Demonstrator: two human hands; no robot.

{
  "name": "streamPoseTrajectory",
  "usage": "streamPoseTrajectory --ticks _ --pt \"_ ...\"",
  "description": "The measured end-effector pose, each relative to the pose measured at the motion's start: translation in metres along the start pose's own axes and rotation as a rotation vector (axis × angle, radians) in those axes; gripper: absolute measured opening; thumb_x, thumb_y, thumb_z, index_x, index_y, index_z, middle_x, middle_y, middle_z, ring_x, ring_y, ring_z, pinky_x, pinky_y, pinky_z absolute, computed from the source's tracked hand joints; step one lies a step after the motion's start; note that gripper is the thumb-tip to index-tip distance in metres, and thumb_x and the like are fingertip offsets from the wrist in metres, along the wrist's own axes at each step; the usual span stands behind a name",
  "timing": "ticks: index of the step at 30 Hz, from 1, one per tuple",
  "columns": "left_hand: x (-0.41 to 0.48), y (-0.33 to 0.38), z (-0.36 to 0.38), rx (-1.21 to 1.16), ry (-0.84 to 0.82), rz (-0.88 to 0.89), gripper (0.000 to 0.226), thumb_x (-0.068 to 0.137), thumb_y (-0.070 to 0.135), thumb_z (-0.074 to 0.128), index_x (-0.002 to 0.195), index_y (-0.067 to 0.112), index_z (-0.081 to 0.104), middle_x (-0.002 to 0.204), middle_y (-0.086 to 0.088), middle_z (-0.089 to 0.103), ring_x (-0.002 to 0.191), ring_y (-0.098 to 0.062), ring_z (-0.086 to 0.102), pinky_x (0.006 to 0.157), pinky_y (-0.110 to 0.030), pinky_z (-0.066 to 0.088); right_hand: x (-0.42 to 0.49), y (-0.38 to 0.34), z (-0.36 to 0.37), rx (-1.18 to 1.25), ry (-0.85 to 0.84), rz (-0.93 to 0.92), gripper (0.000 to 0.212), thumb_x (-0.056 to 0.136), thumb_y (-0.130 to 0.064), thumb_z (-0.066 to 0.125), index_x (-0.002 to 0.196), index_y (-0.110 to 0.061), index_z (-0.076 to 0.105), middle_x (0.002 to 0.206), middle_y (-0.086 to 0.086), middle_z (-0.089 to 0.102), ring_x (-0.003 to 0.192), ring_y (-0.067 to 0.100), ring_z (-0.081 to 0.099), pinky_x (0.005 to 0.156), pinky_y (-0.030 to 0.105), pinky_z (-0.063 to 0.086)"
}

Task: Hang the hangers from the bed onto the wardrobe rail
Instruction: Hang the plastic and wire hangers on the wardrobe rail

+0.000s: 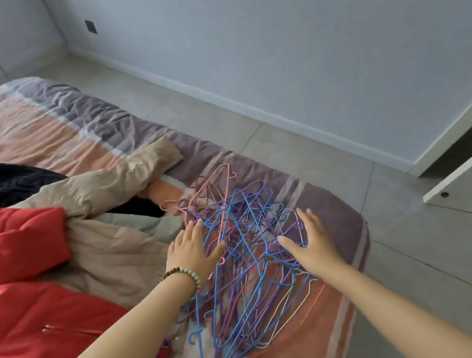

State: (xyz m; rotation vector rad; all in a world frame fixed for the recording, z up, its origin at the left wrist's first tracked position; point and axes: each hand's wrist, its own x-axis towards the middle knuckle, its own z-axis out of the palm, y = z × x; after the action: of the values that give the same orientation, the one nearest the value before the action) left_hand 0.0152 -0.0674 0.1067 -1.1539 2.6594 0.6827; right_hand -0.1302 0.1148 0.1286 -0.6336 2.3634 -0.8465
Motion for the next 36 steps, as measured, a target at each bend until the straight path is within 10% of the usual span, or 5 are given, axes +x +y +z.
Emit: streamPoseTrajectory --ticks 10,20,29,36 --pt "0.016 -0.046 0.119 0.044 -0.192 -0.078 0.065 0.092 0.055 0.035 0.147 0.023 0.018 0.157 -0.002 0.009 0.144 -0.023 0.01 0.118 -0.041 0.013 0.025 0.087 0.126 0.189 -0.198 0.3 0.063 0.089 -0.035 0.061 0.143 -0.018 0.034 0.148 0.003 0.036 0.134 0.021 0.037 0.106 0.034 0.033" --pt "0.019 -0.059 0.166 0.15 -0.212 -0.087 0.044 0.093 0.04 0.045 0.132 0.019 0.043 0.157 -0.002 -0.009 0.145 -0.027 -0.004 0.118 -0.047 0.005 0.047 0.108 0.17 0.53 -0.042 0.452 0.042 0.089 -0.014 0.063 0.128 -0.011 0.049 0.117 0.005 0.053 0.1 0.015 0.051 0.086 0.027 0.039" --pt "0.009 -0.053 0.166 -0.256 0.145 -0.098 0.029 0.096 0.034 0.042 0.116 0.019 0.057 0.15 -0.001 0.031 0.143 -0.023 0.011 0.118 -0.039 0.009 0.044 0.107 0.167 0.865 -0.003 0.556 0.027 0.095 -0.01 0.051 0.121 -0.009 0.059 0.086 -0.006 0.063 0.073 0.007 0.053 0.063 0.02 0.039" --pt "0.002 -0.024 0.119 -0.435 0.308 -0.038 0.027 0.094 0.03 0.048 0.108 0.012 0.064 0.124 -0.002 0.055 0.115 -0.022 0.048 0.1 -0.034 0.038 0.023 0.06 0.101 1.083 -0.091 0.315 0.017 0.096 -0.005 0.047 0.09 -0.018 0.058 0.088 0.0 0.069 0.079 0.01 0.067 0.075 0.022 0.05"
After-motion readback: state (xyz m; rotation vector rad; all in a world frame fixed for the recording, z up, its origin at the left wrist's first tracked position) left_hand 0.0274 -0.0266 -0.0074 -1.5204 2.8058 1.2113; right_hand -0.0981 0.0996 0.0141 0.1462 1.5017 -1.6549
